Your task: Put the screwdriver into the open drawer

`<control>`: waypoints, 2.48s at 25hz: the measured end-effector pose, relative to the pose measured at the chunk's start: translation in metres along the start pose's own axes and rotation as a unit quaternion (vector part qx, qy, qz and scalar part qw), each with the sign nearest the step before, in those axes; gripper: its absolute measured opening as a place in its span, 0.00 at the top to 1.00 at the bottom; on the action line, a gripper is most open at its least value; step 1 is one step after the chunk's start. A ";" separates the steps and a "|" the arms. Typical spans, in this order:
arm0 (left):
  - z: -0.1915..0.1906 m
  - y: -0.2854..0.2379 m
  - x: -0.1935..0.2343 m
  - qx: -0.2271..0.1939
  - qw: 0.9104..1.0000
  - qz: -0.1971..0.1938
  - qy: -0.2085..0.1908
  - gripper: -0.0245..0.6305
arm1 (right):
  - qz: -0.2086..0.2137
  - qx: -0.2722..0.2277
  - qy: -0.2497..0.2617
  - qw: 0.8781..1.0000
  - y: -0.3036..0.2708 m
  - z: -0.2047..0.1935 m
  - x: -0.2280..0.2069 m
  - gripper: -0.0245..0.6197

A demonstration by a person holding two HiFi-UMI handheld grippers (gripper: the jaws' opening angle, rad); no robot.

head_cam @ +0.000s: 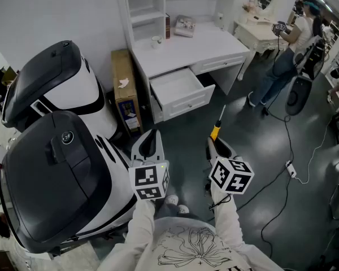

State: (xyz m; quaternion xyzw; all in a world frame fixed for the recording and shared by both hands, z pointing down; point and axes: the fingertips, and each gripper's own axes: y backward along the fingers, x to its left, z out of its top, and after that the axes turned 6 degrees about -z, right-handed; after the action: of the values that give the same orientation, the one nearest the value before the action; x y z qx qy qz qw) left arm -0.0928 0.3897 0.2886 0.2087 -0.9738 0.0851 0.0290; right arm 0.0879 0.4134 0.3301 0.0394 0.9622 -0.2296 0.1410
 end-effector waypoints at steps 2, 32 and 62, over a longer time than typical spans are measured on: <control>0.002 -0.003 0.002 0.001 1.000 -0.001 0.001 0.95 | 0.000 0.001 0.001 1.000 -0.003 0.002 0.001 0.86; -0.027 -0.080 0.060 0.033 0.999 -0.011 0.028 0.95 | 0.001 0.031 0.003 1.000 -0.108 0.003 0.030 0.86; -0.002 -0.388 0.105 0.067 0.994 0.084 0.035 0.95 | 0.086 0.094 0.012 0.992 -0.408 0.148 -0.062 0.86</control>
State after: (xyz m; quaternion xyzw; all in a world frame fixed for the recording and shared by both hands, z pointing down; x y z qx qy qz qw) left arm -0.0289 -0.0004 0.3603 0.1241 -0.9784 0.1597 0.0417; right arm 0.1279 -0.0184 0.3972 0.1381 0.9310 -0.3055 0.1441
